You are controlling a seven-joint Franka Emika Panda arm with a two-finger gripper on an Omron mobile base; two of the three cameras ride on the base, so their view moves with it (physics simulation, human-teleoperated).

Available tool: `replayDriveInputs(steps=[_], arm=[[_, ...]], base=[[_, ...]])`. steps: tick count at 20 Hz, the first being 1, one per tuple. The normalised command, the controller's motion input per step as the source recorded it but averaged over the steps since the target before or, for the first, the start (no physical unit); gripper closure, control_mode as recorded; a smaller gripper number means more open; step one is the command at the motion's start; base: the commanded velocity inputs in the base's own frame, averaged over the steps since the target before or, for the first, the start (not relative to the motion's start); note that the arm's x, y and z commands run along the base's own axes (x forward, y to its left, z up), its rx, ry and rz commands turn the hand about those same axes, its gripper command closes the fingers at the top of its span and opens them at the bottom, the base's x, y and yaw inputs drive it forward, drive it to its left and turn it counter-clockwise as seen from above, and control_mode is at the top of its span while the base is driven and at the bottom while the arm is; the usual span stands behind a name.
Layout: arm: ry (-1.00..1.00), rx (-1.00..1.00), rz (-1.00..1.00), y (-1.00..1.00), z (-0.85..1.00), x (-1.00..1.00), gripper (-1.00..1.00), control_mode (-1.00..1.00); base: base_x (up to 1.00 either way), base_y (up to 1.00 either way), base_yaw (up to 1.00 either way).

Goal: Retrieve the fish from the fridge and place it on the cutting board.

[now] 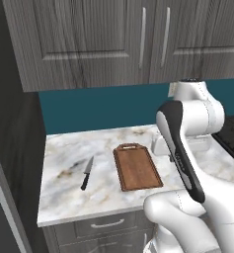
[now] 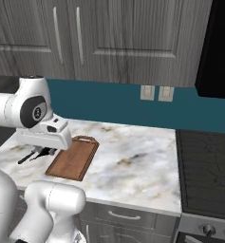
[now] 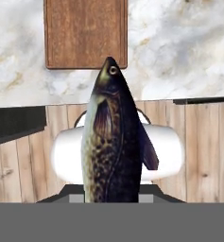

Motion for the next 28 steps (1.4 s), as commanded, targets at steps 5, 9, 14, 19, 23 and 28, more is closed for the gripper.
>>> replayDriveInputs(steps=[5, 9, 14, 19, 23, 28], arm=[[0.0, 0.0, 0.0, 0.04, -0.21, 0.54, 1.0, -1.0], [0.0, 0.0, 0.0, 0.02, -0.43, 0.62, 1.0, -1.0], [0.0, 0.0, 0.0, 0.04, -0.46, 0.64, 1.0, -1.0], [0.0, 0.0, 0.0, 0.0, -0.54, 0.5, 1.0, -1.0], [0.0, 0.0, 0.03, 0.0, -0.63, 0.42, 1.0, -1.0], [0.0, 0.0, 0.03, 0.0, -0.63, 0.41, 1.0, -1.0]], base=[[0.0, 0.0, 0.0], [0.0, 0.0, 0.0], [0.0, 0.0, 0.0], [0.0, 0.0, 0.0], [0.0, 0.0, 0.0], [0.0, 0.0, 0.0]])
